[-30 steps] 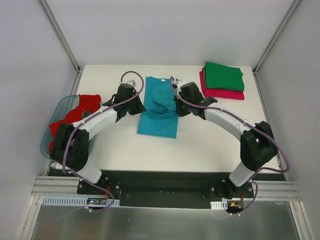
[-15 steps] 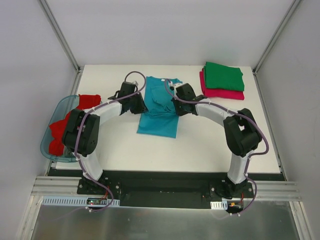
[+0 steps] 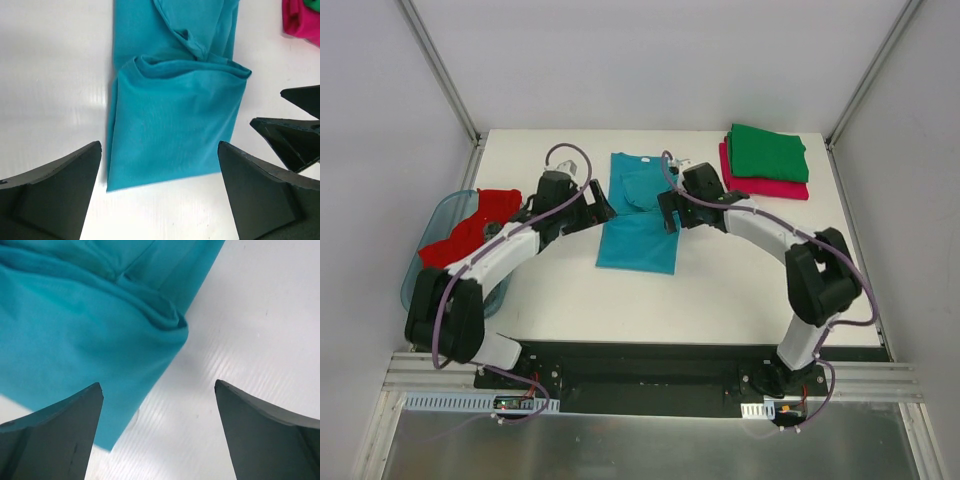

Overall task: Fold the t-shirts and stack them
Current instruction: Fold the folded rectangular tshirt in 1/3 of the way, then grab one side of the 2/3 rectangular tshirt with both arms, then fold the long partially folded tshirt into a neat square

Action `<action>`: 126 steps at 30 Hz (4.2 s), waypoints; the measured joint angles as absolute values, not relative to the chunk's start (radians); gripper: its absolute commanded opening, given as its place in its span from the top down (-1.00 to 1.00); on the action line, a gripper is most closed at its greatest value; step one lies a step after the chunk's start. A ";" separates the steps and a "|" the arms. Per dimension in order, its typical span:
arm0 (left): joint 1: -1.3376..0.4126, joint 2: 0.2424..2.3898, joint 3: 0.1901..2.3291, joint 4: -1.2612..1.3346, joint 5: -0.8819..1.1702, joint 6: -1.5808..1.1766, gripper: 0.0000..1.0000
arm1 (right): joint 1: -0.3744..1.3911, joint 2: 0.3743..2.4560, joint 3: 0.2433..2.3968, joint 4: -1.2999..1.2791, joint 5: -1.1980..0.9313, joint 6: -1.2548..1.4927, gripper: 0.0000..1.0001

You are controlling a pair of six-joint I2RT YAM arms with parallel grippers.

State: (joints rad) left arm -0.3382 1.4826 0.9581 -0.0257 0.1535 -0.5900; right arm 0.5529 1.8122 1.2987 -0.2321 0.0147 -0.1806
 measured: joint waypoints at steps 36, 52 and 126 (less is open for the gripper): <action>-0.354 1.554 0.687 0.066 0.247 -0.706 1.00 | 0.818 1.613 0.865 -0.126 0.068 -0.057 -0.80; -0.354 1.537 0.674 0.066 0.226 -0.715 1.00 | 0.764 1.665 0.873 -0.013 -0.002 -0.057 0.06; -0.494 1.231 0.776 -0.097 0.120 -0.764 1.00 | 0.498 0.996 0.493 -0.024 -0.498 0.376 0.99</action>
State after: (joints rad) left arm -0.4942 1.2312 0.7757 -0.0967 0.1200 -0.7643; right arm 0.4980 0.9958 0.4927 -0.0238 -0.4984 0.3756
